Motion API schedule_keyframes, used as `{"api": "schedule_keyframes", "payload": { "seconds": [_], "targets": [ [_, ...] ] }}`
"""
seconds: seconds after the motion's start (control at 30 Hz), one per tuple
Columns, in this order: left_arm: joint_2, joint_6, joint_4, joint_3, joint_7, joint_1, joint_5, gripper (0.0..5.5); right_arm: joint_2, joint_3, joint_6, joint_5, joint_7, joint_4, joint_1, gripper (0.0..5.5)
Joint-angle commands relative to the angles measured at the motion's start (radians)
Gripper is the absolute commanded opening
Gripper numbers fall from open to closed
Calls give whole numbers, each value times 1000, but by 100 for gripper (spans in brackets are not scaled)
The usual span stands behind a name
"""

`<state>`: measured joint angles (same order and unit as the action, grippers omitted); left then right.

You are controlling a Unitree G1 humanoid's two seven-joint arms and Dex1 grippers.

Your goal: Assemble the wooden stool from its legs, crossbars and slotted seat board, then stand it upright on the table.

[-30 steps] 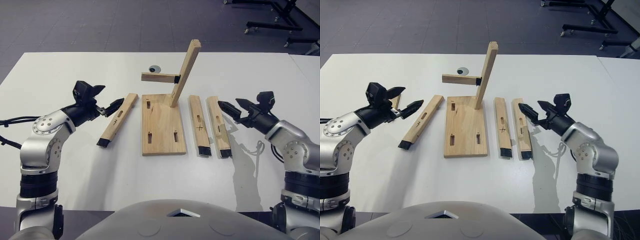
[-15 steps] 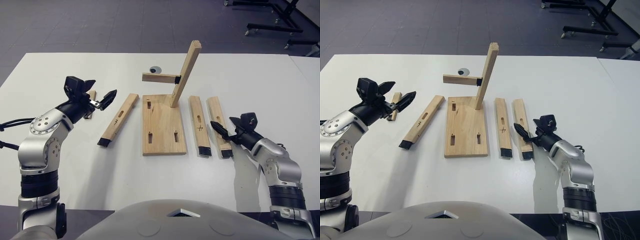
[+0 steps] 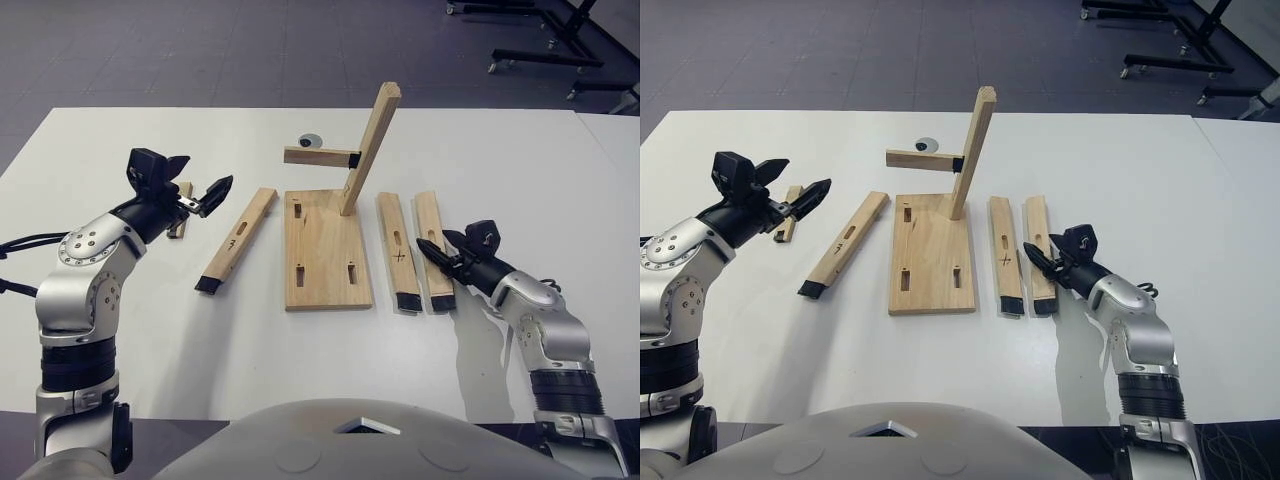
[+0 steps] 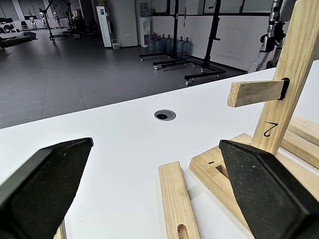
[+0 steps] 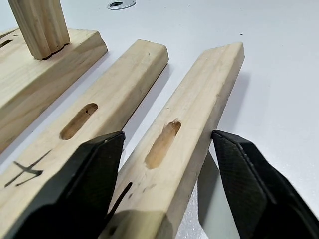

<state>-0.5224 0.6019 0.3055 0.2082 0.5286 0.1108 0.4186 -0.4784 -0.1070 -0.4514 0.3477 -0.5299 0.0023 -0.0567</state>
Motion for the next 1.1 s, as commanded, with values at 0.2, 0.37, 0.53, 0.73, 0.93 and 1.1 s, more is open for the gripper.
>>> {"api": "schedule_keyframes", "payload": {
  "seconds": [0.2, 0.37, 0.53, 0.73, 0.93, 1.1],
  "targets": [
    [-8, -5, 28, -10, -15, -17, -14, 465, -93, 43, -340, -25, 35, -66, 45, 254],
    [-1, -9, 38, -14, -24, -32, -13, 465, -70, 42, -535, -5, 111, -186, 54, 254],
    [5, -7, 56, -16, -40, -41, -15, 465, -91, 97, -594, -39, 141, -214, 83, 254],
    [4, -7, 47, -26, -44, -23, -20, 465, -129, 164, -549, -116, 150, -154, 84, 254],
    [5, -9, 43, -31, -49, -14, -22, 465, -114, 167, -504, -134, 154, -98, 93, 235],
    [8, -4, 40, -26, -56, -9, -17, 465, -99, 149, -512, -116, 148, -106, 99, 209]
  ]
}}
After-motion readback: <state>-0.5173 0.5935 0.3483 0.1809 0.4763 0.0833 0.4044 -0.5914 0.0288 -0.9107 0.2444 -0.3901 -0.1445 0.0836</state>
